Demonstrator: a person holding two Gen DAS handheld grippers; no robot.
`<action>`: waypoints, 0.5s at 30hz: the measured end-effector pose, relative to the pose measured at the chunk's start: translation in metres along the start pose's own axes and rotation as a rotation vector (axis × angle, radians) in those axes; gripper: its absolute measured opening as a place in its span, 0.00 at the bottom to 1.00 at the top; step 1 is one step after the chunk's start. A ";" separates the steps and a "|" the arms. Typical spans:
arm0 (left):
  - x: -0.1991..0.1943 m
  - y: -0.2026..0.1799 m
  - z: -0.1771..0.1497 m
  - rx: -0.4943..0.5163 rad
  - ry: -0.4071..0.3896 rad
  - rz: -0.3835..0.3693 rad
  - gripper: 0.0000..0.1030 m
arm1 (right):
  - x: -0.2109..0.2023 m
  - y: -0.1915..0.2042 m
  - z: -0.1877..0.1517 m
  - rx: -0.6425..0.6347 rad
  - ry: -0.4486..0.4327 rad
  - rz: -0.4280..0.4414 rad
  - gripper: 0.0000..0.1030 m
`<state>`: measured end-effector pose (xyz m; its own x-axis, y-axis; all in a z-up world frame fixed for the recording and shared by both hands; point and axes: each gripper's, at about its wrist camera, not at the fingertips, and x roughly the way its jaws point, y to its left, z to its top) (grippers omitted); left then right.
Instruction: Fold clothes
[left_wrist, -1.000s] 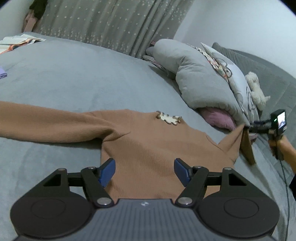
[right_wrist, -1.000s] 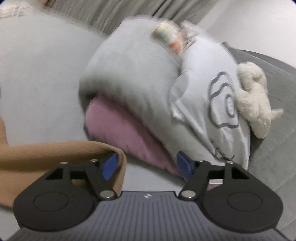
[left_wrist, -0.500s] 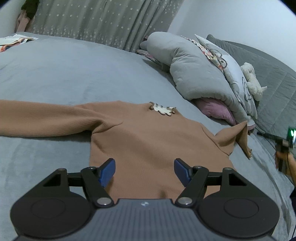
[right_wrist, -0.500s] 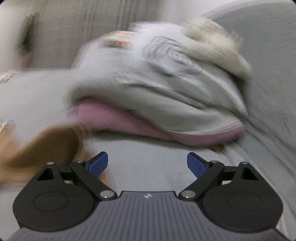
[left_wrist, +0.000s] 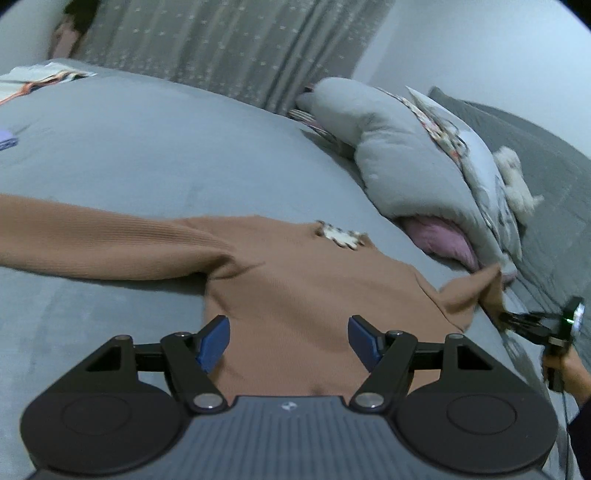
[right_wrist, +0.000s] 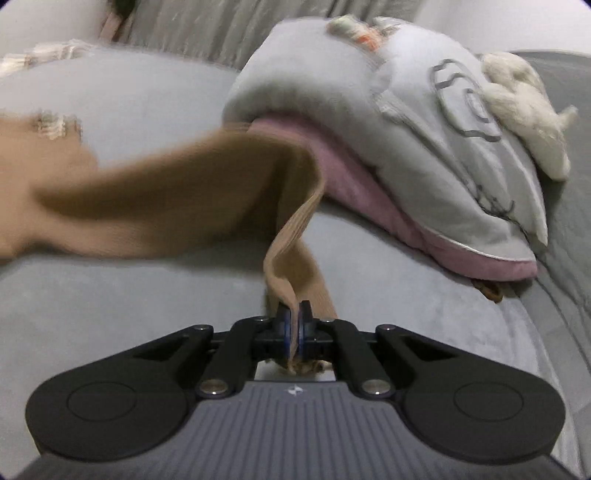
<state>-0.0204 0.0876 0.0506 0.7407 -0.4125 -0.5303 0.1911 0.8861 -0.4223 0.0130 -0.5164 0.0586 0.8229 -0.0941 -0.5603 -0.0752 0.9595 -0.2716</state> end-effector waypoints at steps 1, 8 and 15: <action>-0.001 0.002 0.001 -0.008 -0.002 0.001 0.69 | -0.015 -0.009 0.009 0.052 -0.021 0.023 0.04; -0.003 0.007 0.006 -0.056 -0.001 -0.011 0.69 | -0.094 -0.099 0.087 0.378 -0.096 0.238 0.04; -0.008 0.007 0.009 -0.061 -0.015 -0.018 0.69 | -0.031 -0.174 0.078 0.594 0.121 0.080 0.07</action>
<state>-0.0191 0.0996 0.0588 0.7470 -0.4246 -0.5116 0.1654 0.8640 -0.4755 0.0446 -0.6601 0.1838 0.7553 -0.0114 -0.6552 0.2209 0.9458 0.2382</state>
